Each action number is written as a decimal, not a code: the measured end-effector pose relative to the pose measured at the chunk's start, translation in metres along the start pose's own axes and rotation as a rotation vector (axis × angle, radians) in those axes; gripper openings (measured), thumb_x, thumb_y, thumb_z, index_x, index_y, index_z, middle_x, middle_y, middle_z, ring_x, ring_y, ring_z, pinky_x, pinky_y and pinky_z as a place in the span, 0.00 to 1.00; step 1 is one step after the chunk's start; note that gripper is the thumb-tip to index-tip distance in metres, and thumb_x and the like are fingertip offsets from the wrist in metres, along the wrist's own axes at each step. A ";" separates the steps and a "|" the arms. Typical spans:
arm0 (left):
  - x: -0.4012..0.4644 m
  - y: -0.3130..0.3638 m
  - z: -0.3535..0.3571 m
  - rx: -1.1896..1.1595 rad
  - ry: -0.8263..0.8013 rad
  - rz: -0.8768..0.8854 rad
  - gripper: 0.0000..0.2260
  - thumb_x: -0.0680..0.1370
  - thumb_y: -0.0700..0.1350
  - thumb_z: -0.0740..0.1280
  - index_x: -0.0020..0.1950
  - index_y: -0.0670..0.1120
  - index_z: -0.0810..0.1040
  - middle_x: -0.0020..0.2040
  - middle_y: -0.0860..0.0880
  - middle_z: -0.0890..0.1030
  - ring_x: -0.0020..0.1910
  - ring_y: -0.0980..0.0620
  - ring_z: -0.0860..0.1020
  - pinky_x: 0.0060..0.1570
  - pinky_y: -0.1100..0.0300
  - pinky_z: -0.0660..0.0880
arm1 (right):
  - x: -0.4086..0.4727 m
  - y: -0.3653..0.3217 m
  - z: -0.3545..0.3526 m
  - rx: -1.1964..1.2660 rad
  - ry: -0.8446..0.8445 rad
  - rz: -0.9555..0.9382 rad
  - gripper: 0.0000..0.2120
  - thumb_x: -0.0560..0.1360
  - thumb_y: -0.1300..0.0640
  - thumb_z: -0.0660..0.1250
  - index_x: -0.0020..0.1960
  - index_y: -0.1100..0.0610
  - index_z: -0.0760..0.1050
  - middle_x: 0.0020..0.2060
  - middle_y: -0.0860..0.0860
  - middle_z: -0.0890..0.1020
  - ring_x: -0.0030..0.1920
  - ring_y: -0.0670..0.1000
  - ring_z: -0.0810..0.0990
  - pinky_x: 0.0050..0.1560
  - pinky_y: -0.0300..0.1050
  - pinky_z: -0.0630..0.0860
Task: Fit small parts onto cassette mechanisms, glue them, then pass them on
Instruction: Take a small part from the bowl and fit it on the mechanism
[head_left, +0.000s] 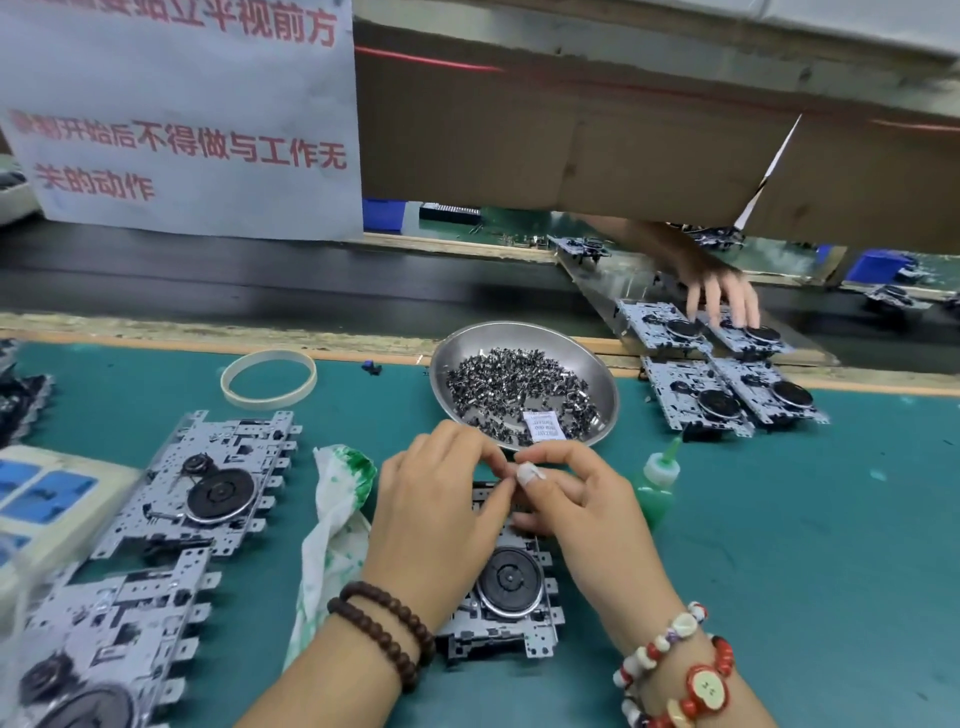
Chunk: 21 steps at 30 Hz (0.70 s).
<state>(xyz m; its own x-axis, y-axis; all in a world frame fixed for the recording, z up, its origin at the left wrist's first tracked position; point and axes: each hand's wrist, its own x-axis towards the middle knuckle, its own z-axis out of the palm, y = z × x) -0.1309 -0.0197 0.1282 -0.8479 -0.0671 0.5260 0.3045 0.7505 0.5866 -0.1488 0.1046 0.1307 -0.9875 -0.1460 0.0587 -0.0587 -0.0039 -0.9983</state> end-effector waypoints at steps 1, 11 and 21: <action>0.000 0.000 0.000 -0.002 -0.004 0.001 0.06 0.71 0.44 0.71 0.41 0.51 0.75 0.42 0.57 0.74 0.43 0.55 0.73 0.48 0.55 0.69 | 0.000 0.000 0.000 0.000 -0.001 -0.006 0.04 0.76 0.65 0.64 0.45 0.57 0.76 0.34 0.51 0.85 0.35 0.43 0.82 0.35 0.34 0.77; 0.001 -0.002 0.001 -0.030 -0.091 -0.031 0.03 0.74 0.45 0.67 0.42 0.51 0.74 0.46 0.58 0.71 0.50 0.57 0.72 0.53 0.54 0.69 | 0.001 0.004 -0.001 -0.085 0.040 -0.055 0.09 0.74 0.65 0.66 0.40 0.53 0.78 0.32 0.43 0.82 0.34 0.39 0.78 0.31 0.33 0.74; 0.003 -0.006 0.001 -0.101 -0.216 -0.169 0.10 0.78 0.48 0.62 0.38 0.59 0.66 0.50 0.64 0.65 0.50 0.67 0.58 0.52 0.64 0.54 | -0.001 0.005 -0.003 -0.397 0.035 -0.175 0.09 0.73 0.61 0.68 0.40 0.46 0.77 0.37 0.42 0.81 0.37 0.41 0.77 0.40 0.36 0.73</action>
<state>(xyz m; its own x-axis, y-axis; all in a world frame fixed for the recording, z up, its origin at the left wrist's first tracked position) -0.1357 -0.0240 0.1250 -0.9597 -0.0358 0.2788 0.1837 0.6710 0.7184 -0.1484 0.1079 0.1261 -0.9616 -0.1433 0.2340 -0.2707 0.3560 -0.8944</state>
